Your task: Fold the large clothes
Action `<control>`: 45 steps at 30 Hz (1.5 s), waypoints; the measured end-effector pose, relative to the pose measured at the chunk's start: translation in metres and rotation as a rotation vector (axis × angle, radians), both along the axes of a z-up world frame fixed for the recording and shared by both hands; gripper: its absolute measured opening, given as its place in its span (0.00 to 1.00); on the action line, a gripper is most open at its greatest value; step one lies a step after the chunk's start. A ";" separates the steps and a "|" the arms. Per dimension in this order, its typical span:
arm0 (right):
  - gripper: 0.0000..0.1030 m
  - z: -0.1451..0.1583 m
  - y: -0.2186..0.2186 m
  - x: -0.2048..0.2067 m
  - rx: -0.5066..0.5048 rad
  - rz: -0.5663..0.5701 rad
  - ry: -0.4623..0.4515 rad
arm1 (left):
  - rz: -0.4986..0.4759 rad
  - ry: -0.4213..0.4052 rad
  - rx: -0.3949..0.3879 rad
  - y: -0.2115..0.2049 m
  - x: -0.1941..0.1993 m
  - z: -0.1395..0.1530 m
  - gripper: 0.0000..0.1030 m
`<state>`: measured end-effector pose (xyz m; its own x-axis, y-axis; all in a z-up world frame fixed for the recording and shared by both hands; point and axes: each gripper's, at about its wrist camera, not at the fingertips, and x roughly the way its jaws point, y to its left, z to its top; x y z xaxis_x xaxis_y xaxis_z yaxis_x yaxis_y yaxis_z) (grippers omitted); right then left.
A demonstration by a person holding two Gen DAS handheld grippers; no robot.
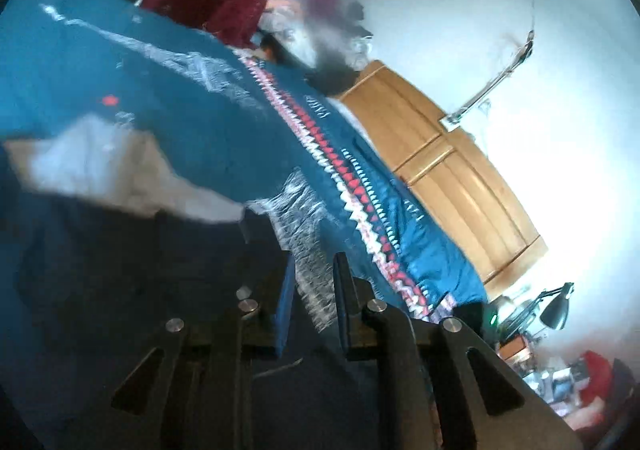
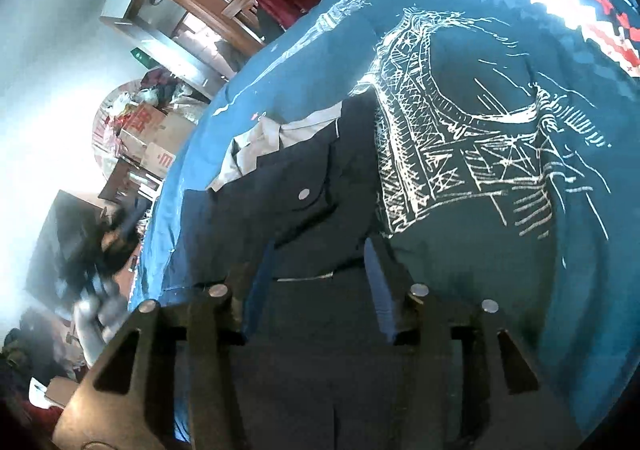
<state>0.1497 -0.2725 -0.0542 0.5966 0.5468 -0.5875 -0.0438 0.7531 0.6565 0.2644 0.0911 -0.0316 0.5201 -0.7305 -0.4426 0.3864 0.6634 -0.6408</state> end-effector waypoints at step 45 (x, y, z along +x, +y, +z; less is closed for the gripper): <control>0.41 -0.030 0.090 0.096 -0.131 0.142 -0.007 | 0.556 0.175 0.102 0.239 -0.080 -0.126 0.44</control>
<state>0.2462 -0.1825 -0.0839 0.5228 0.5452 -0.6554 -0.1601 0.8179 0.5526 0.1843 0.3296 -0.1578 0.7257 -0.3188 -0.6097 -0.1423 0.7975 -0.5863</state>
